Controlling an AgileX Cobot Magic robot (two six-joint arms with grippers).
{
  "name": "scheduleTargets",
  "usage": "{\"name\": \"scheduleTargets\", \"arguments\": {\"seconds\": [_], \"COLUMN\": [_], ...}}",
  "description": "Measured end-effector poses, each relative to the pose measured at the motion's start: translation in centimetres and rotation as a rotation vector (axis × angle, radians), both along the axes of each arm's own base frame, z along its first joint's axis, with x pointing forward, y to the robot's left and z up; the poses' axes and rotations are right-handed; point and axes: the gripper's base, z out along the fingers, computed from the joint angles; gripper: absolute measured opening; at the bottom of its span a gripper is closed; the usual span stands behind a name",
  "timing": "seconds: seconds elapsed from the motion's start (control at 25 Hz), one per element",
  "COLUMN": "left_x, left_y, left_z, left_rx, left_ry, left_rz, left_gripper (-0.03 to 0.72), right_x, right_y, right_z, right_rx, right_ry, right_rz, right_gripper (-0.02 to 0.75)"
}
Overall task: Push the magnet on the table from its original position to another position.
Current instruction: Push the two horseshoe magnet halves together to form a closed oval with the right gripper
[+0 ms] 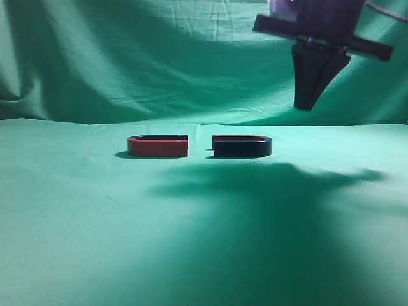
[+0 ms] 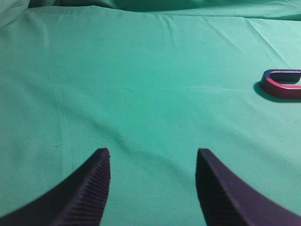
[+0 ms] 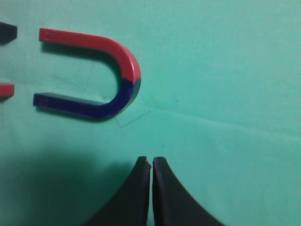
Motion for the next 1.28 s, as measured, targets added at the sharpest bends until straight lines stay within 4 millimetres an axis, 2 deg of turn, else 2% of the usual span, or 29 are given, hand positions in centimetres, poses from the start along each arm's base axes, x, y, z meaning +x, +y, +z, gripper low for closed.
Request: {"name": "scheduleTargets", "arguments": {"seconds": [0.36,0.68,0.92,1.28], "left_x": [0.0,0.0,0.0,0.0], "left_y": [0.0,0.0,0.0,0.0], "left_z": [0.0,0.0,0.0,0.0], "left_rx": [0.0,0.0,0.0,0.0], "left_ry": [0.0,0.0,0.0,0.0], "left_rz": [0.0,0.0,0.0,0.0], "left_gripper": [0.372,0.372,0.372,0.372], "right_x": [2.9,3.8,3.9,2.9], "right_y": [0.8,1.1,1.9,5.6], "right_z": [-3.7,-5.7,-5.8,-5.6], "right_rx": [-0.021,-0.019,-0.003,0.024], "right_ry": [0.04,0.058,0.034,-0.024], "right_rz": [-0.027,-0.058,-0.064,0.003], "right_gripper": [0.0,0.0,0.0,0.0]}}
